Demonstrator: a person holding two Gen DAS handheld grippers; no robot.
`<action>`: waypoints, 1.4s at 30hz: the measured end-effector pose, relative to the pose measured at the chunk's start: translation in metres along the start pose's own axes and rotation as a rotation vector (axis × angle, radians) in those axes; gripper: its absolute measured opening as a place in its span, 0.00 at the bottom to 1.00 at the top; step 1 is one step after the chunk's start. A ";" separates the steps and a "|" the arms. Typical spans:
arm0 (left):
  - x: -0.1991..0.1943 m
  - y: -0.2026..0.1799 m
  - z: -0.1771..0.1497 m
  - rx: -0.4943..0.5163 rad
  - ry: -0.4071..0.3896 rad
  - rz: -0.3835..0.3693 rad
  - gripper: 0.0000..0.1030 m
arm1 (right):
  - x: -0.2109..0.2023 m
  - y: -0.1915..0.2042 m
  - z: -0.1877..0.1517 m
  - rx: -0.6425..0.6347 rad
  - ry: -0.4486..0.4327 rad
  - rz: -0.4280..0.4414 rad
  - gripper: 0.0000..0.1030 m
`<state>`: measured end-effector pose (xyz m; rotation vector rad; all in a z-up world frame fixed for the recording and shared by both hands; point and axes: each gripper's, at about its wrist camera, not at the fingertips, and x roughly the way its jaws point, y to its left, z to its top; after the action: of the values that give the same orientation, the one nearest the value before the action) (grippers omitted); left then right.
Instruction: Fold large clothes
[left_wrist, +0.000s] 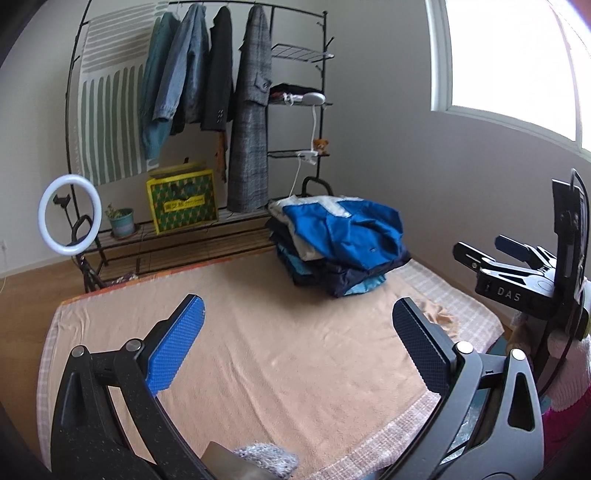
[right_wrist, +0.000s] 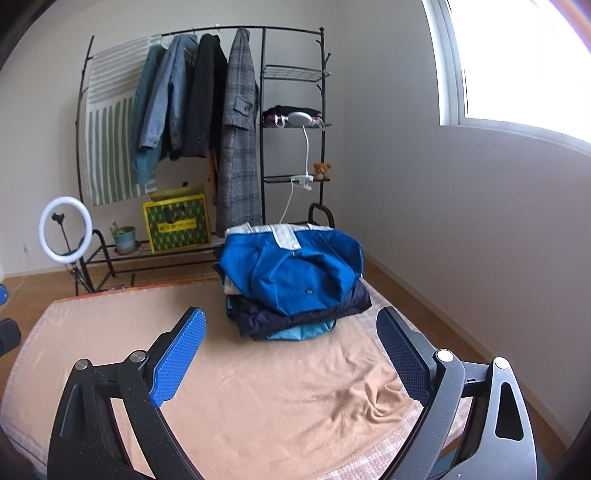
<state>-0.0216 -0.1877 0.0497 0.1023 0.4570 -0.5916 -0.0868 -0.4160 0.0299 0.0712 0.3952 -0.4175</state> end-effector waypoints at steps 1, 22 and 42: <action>0.001 0.000 -0.002 -0.002 0.004 0.006 1.00 | 0.002 0.000 -0.003 0.002 0.007 -0.003 0.91; 0.012 -0.001 -0.008 -0.008 0.014 0.044 1.00 | 0.022 0.004 -0.015 -0.050 0.053 -0.012 0.91; 0.010 -0.008 -0.005 -0.001 0.005 0.044 1.00 | 0.018 0.009 -0.016 -0.040 0.054 -0.020 0.91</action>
<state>-0.0207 -0.1987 0.0407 0.1132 0.4589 -0.5478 -0.0743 -0.4123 0.0078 0.0396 0.4579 -0.4273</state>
